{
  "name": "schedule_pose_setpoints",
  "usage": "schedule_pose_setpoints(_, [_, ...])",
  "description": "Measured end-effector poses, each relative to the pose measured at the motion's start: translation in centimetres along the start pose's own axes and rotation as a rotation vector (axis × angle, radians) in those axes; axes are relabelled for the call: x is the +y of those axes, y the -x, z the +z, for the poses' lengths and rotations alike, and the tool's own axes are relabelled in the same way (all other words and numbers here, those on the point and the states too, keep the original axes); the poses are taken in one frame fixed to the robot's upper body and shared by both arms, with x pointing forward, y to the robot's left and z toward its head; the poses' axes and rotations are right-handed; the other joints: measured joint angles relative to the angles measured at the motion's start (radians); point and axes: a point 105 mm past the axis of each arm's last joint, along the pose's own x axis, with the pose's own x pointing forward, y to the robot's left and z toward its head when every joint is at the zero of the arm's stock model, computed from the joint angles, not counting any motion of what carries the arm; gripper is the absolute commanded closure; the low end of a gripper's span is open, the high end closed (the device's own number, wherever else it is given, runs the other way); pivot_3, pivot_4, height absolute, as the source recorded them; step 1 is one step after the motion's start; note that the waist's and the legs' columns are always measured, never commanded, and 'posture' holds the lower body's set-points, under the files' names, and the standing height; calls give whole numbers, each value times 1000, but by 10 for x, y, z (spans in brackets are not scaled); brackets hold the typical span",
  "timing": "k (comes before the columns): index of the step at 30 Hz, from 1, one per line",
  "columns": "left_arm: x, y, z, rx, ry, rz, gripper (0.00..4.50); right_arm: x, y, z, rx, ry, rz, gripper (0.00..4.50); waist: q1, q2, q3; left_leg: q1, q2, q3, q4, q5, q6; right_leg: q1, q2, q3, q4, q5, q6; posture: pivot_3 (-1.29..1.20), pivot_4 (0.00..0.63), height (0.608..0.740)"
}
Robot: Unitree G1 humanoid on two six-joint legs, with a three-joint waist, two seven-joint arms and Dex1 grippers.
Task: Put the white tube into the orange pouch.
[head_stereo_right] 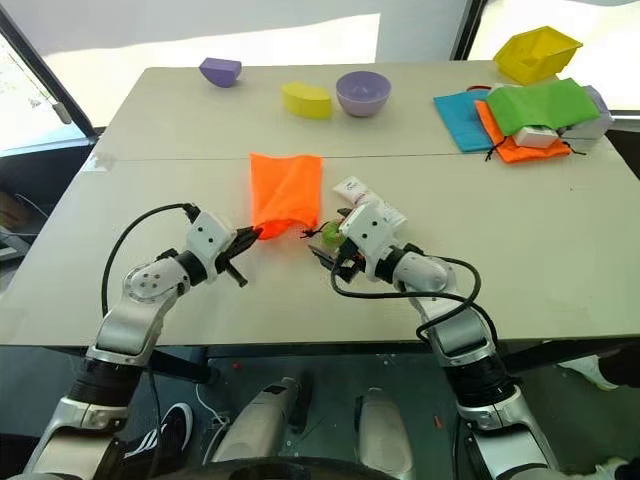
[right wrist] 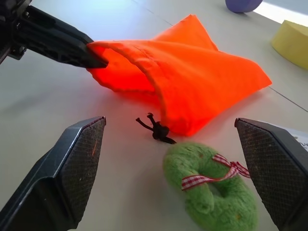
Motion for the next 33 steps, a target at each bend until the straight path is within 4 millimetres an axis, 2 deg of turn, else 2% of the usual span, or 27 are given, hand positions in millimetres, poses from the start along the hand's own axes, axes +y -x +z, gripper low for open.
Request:
schedule_pose_setpoints(4, [-7, 1, 5, 1, 15, -28, 4439, -1, -12, 4, -6, 43, -34, 0, 0, 0, 0, 0, 1, 0, 0, 0, -1, 0, 1, 0, 0, 1, -2, 0, 150, 740])
schedule_pose_setpoints(8, [-7, 1, 6, 5, 21, -28, 4439, -2, -29, -8, 33, 85, -78, 0, 0, 0, 0, 0, 1, 0, 0, 1, -2, -1, 2, 0, 0, 1, -3, 0, 150, 740])
schedule_pose_setpoints(11, [-6, 0, 7, 3, 19, -23, 4439, -10, -41, -15, 58, 116, -133, 0, 0, 0, 0, 0, 2, 0, 0, 2, -3, -1, 3, 1, 0, 2, -3, 0, 150, 740])
schedule_pose_setpoints(14, [-3, 2, 7, 6, 16, -12, 4439, -22, -48, -13, 43, 92, -199, 0, 1, 0, 0, 0, 4, -1, 0, 3, -4, -1, 6, 1, 0, 3, -4, 0, 150, 740])
schedule_pose_setpoints(16, [-1, 3, 6, 9, 12, -4, 4500, -29, -50, -11, 33, 96, -223, 557, 1, 0, 0, 0, 5, -1, -1, 3, -5, -2, 7, 1, 0, 3, -5, 0, 150, 740])
schedule_pose_setpoints(18, [-1, 4, 7, 6, 10, -2, 4500, -31, -52, -11, 33, 100, -231, 1365, 0, 0, 0, 0, 5, -1, -1, 3, -5, -2, 7, 1, 0, 3, -5, 0, 150, 740])
schedule_pose_setpoints(23, [-1, 5, 8, 9, 15, 6, 4500, -22, -59, -19, 45, 81, -205, 4126, -1, 0, 0, 0, 5, -1, -1, 4, -6, -3, 8, 2, 1, 3, -5, 0, 150, 740])
schedule_pose_setpoints(24, [-1, 5, 8, 7, 17, 6, 4500, -20, -60, -19, 43, 80, -199, 4434, -2, 0, 0, 0, 6, -1, -1, 4, -6, -3, 8, 2, 2, 4, -6, 0, 150, 740])
schedule_pose_setpoints(28, [0, 6, 7, 8, 26, 18, 4500, -14, -64, -20, 44, 108, -164, 4434, -2, 0, 0, 0, 6, -1, -1, 4, -7, -4, 10, 3, 2, 5, -8, 0, 150, 740])
schedule_pose_setpoints(33, [-1, 14, 7, 11, 99, 8, 4500, -16, -63, -19, 46, 129, -159, 4434, -3, 0, 0, 0, 7, -1, -1, 4, -7, -5, 11, 5, 2, 5, -9, 0, 150, 740])
